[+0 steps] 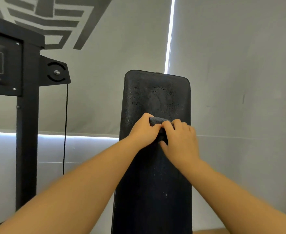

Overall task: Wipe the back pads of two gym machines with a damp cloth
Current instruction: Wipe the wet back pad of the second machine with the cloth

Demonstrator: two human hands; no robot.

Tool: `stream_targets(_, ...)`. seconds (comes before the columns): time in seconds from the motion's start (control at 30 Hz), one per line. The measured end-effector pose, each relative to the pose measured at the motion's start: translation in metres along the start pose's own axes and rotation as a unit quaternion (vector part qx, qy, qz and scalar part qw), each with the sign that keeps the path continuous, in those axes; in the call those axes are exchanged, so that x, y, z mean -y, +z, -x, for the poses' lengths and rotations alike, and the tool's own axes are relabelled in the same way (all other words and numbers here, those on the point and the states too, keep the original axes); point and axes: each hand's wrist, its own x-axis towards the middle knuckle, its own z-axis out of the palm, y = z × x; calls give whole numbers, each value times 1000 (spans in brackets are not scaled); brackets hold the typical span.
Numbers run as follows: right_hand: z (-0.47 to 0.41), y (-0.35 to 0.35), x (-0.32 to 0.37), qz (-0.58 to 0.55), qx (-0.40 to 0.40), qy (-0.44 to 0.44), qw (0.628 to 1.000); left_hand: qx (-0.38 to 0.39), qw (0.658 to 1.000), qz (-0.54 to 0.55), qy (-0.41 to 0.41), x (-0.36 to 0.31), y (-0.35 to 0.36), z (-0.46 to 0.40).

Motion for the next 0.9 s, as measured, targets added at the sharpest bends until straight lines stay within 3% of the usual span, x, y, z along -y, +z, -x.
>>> stream_targets(0.13,-29,24,-8,40,-69,-36,996,-22,999,-12,37,13,-4,-23)
stream_targets(0.2,-45,35,-14,43,-87,-22,995,-48,988,-127,75,25,-12,-34)
stream_targets(0.3,-72,44,-22,1,-101,27,994,-69,895,-411,160,53,-18,-53)
stream_targets(0.37,-92,47,-24,-35,-117,42,992,-67,846,-490,198,74,-12,-65)
stream_targets(0.6,-164,45,-4,-81,-131,-16,988,-134,834,-465,264,104,15,-84)
stream_targets(0.9,-222,65,18,-131,-146,-73,978,-156,824,-474,269,106,16,-84)
